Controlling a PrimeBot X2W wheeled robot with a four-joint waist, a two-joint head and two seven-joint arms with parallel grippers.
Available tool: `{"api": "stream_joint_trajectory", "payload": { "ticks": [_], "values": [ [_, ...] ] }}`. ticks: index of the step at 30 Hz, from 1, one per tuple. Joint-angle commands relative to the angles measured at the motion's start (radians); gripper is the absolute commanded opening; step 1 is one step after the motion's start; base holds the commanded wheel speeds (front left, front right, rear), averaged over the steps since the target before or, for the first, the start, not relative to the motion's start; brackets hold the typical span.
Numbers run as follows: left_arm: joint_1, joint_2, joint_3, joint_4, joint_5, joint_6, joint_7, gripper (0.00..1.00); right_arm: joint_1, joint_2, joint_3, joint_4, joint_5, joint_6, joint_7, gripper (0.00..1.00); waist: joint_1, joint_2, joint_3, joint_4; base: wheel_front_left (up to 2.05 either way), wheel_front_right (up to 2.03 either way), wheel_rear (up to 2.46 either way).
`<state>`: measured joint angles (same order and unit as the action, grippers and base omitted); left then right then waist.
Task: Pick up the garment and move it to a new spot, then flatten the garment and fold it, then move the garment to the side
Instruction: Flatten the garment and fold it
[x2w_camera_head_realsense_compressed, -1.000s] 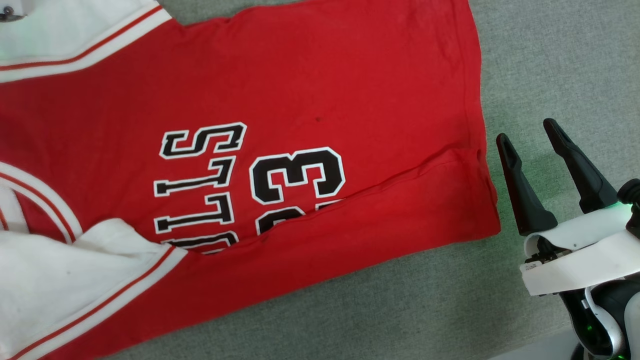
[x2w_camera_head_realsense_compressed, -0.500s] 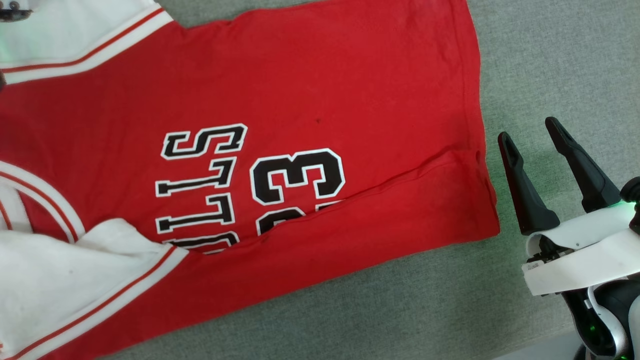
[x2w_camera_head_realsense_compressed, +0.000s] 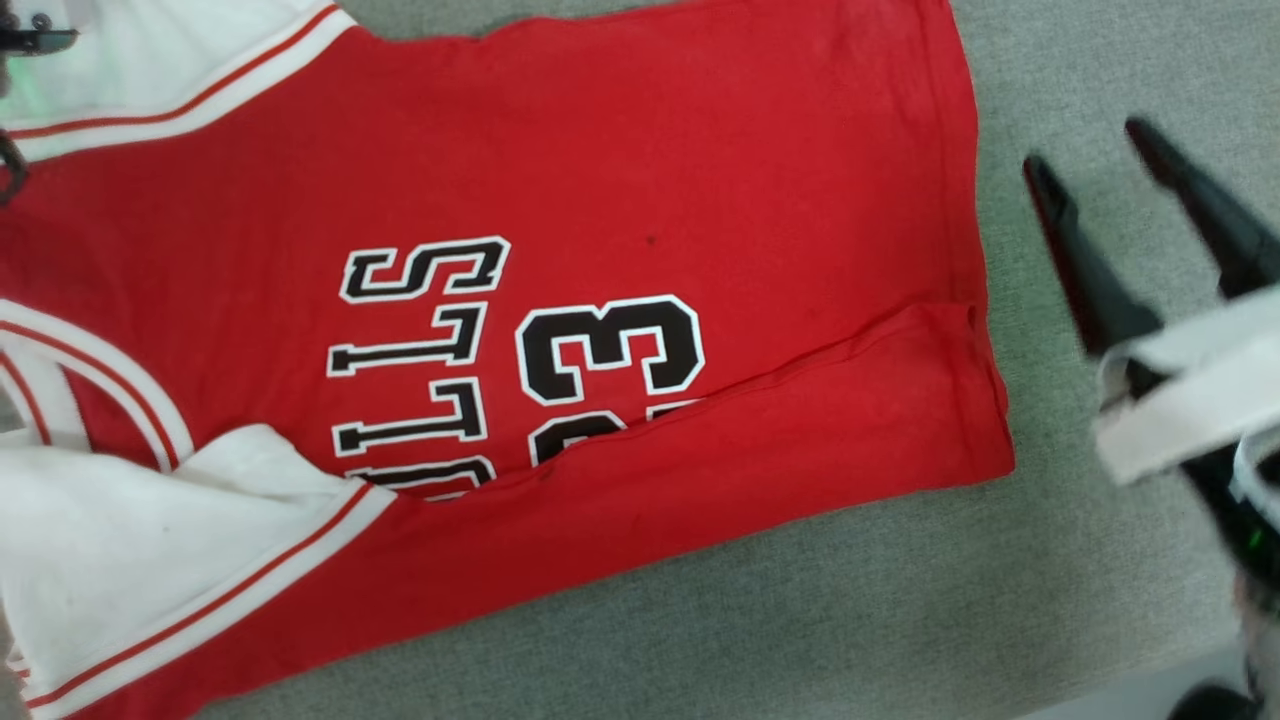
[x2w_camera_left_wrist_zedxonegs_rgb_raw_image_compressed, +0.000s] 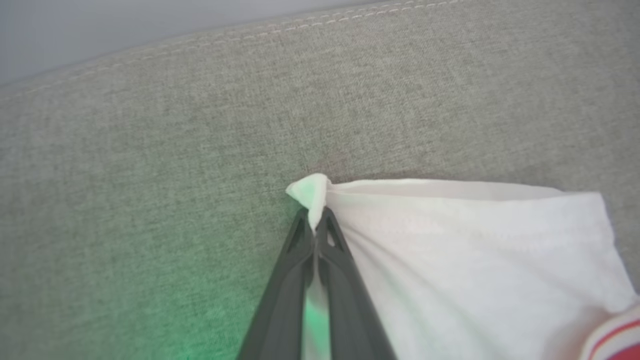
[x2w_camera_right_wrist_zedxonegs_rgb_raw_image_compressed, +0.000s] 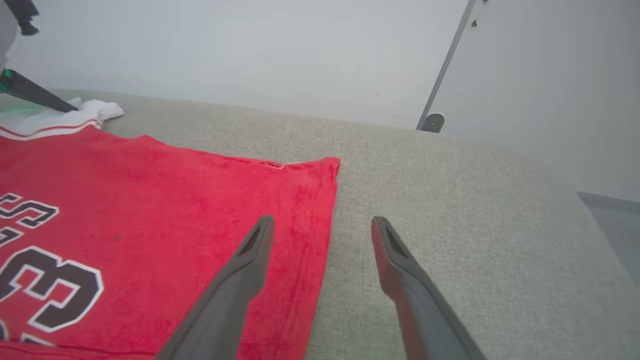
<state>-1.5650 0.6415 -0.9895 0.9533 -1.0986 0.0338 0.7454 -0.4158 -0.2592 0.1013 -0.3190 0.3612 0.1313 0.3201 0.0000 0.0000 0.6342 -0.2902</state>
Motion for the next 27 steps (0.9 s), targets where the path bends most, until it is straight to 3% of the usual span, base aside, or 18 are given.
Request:
{"api": "stream_joint_trajectory", "payload": {
  "ticks": [1,11,24,25,26,27],
  "values": [
    [0.098,-0.011,-0.025,0.031,-0.006,-0.006,0.020,0.00,-0.052,-0.013,0.001,0.021,0.016,-0.001,0.032,1.00,0.0000,0.0000,-0.002,0.006,0.00,0.00,0.00],
    [0.071,-0.066,-0.021,0.058,-0.012,-0.028,-0.010,0.00,-0.432,-0.095,0.093,0.360,0.140,-0.001,0.284,1.00,0.0000,0.0000,0.008,0.045,0.00,0.00,0.00],
    [0.036,-0.102,-0.016,0.108,-0.014,-0.055,-0.042,0.00,-0.725,-0.053,0.208,0.811,0.245,-0.001,0.468,1.00,0.0000,0.0000,0.035,0.067,0.00,0.00,0.00],
    [0.035,-0.104,-0.016,0.113,-0.014,-0.060,-0.043,0.00,-0.734,-0.049,0.214,0.839,0.251,-0.001,0.488,0.72,0.0000,0.0000,0.036,0.068,0.00,0.00,0.00],
    [0.033,-0.106,-0.016,0.117,-0.015,-0.061,-0.045,0.00,-0.739,-0.045,0.221,0.861,0.254,-0.001,0.503,0.18,0.0000,0.0000,0.036,0.069,0.00,0.00,0.00],
    [0.031,-0.108,-0.016,0.121,-0.015,-0.064,-0.045,0.00,-0.748,-0.043,0.227,0.876,0.256,-0.001,0.513,0.00,0.0000,0.0000,0.037,0.070,0.00,0.00,0.00]
  ]
}}
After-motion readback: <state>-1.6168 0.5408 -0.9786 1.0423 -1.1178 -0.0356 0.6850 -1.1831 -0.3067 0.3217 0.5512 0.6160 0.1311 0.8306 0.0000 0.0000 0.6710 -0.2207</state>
